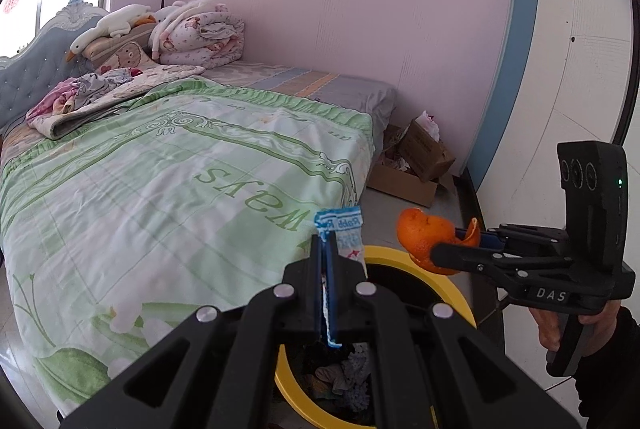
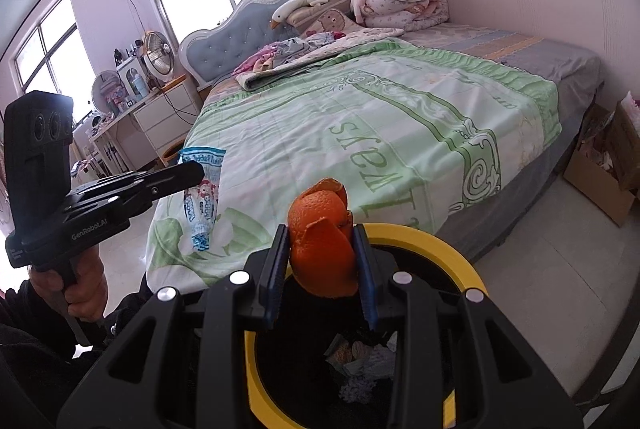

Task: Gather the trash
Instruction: 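Carry the orange peel and blue wrapper over the yellow bin, then open both grippers to drop the peel and wrapper into the bin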

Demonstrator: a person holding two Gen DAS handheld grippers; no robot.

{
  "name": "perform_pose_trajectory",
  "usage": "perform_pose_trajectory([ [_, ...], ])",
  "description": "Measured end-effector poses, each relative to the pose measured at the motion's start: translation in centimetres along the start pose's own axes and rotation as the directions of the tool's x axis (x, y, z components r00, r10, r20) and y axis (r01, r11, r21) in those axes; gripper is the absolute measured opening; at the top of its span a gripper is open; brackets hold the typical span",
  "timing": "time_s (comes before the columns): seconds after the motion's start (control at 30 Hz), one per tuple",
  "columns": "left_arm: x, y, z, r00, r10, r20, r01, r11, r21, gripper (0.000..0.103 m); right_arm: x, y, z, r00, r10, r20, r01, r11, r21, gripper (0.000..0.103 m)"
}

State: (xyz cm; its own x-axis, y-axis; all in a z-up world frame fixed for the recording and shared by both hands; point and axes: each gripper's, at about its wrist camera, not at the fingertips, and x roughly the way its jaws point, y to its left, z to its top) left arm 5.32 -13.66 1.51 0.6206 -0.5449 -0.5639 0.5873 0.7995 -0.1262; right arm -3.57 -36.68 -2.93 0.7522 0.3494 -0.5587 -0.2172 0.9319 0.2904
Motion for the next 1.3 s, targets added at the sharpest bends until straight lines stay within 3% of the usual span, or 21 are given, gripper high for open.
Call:
perform_pose_trajectory([
  [0.2, 1.1, -1.7, -0.5, 1.0, -0.008, -0.029, 0.009, 1.0, 0.03, 0.002, 0.7, -0.7, -1.4, 0.996, -0.065, -0.066, 0.063, 0.997, -0.031, 0.031],
  [0.63, 2.0, -2.5, -1.2, 0.998, -0.001, -0.063, 0.003, 1.0, 0.03, 0.002, 1.7, -2.9, -3.0, 0.989, -0.072, -0.132, 0.076, 0.997, 0.026, 0.037],
  [0.67, 2.0, -2.3, -1.1, 0.998, 0.002, -0.065, 0.0, 1.0, 0.022, 0.006, 1.6, -3.1, -3.0, 0.989, -0.068, -0.13, 0.074, 0.996, 0.04, 0.041],
  [0.77, 1.7, -1.6, -1.1, 0.998, -0.01, -0.062, 0.009, 1.0, -0.015, 0.031, 1.4, -3.5, -2.7, 0.99, -0.073, -0.121, 0.081, 0.995, 0.063, 0.047],
  [1.3, 0.5, 1.4, -1.6, 0.999, 0.016, -0.033, -0.019, 0.995, -0.093, 0.032, 1.5, -3.3, -0.1, 0.989, -0.129, -0.066, 0.132, 0.99, 0.049, 0.047],
])
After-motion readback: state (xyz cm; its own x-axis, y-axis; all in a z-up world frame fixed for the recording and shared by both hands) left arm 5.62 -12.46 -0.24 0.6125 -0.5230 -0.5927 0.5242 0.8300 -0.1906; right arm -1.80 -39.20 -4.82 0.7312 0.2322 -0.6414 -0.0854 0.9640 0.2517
